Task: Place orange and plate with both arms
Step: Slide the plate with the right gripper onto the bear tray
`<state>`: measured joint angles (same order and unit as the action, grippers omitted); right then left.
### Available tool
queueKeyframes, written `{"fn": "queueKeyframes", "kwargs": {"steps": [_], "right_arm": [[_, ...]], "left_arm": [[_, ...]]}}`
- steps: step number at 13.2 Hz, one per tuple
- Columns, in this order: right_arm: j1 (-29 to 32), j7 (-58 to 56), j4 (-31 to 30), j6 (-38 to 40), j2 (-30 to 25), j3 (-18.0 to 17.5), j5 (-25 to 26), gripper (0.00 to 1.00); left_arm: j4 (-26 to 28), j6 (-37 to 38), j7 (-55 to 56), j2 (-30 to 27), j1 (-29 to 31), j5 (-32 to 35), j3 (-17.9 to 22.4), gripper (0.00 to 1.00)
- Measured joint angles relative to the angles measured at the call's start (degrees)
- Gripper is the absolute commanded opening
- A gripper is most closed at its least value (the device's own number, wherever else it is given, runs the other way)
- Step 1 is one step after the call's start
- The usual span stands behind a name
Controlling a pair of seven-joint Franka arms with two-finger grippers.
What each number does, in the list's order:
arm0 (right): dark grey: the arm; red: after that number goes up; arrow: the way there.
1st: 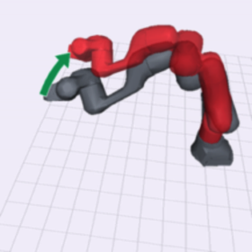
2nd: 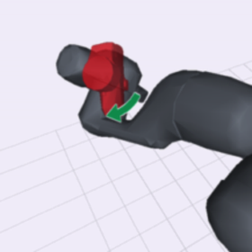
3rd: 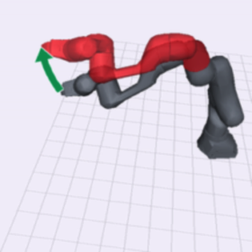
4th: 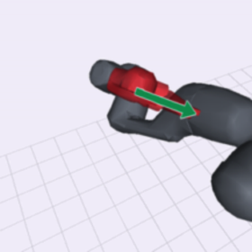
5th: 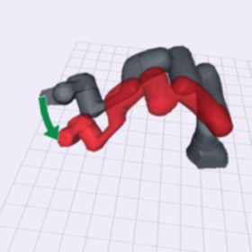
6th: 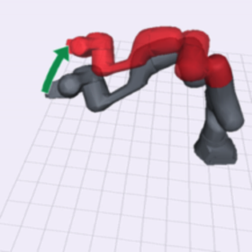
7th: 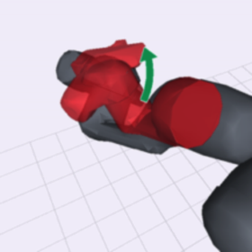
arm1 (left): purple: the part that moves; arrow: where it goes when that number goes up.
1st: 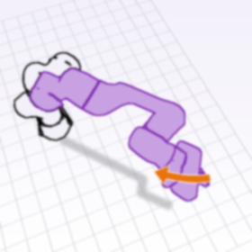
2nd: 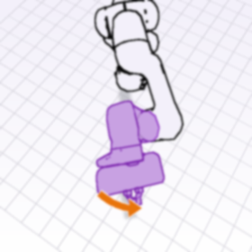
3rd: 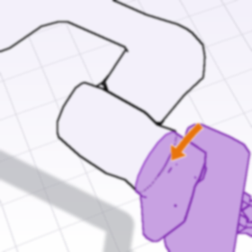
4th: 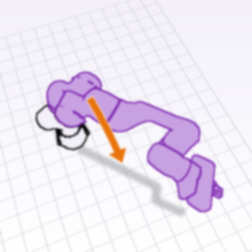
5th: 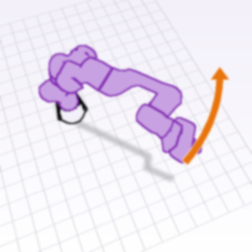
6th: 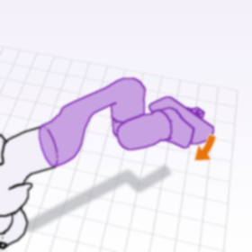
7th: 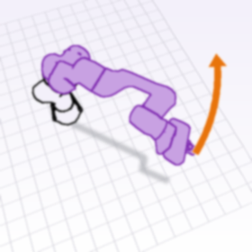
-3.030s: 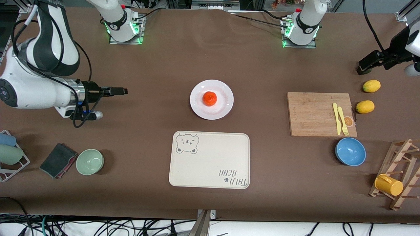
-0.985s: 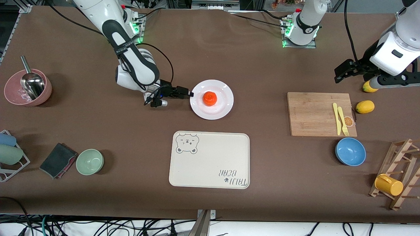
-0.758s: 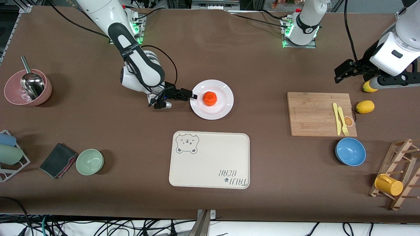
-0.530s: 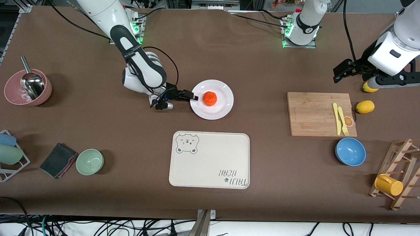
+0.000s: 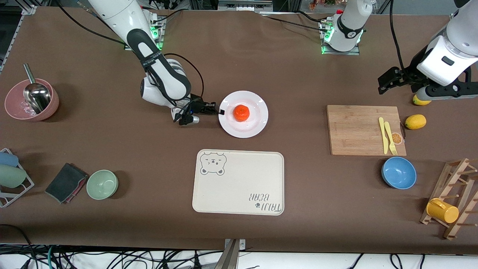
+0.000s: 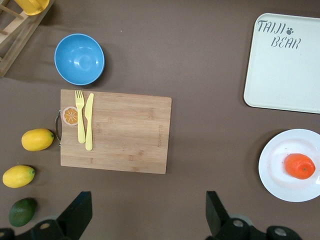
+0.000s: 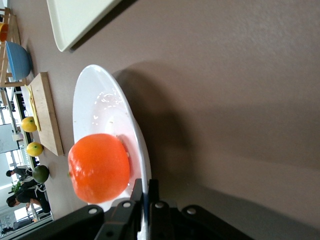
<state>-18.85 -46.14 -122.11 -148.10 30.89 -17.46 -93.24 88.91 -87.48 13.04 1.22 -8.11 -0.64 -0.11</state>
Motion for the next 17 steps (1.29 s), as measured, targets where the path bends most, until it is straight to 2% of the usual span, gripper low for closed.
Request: {"fn": "queueKeyframes", "kwargs": {"steps": [4, 9, 12, 17], "right_arm": [[1.0, 1.2, 4.4, -1.0, 0.4, 1.2, 0.0, 0.0], [1.6, 7.0, 13.5, -1.3, 2.4, 4.2, 0.0, 0.0], [1.7, 10.1, 22.9, -2.1, 8.1, 5.4, 0.0, 0.0], [1.6, 10.9, 40.0, -3.5, 22.5, 6.6, 0.4, 0.0]], "left_arm": [[0.0, 0.0, 0.0, 0.0, 0.0, 0.0, 0.0, 1.0], [0.0, 0.0, 0.0, 0.0, 0.0, 0.0, 0.1, 1.0], [0.0, 0.0, 0.0, 0.0, 0.0, 0.0, 0.1, 1.0], [0.0, 0.1, 0.0, 0.0, 0.0, 0.0, 0.1, 1.0]]}}
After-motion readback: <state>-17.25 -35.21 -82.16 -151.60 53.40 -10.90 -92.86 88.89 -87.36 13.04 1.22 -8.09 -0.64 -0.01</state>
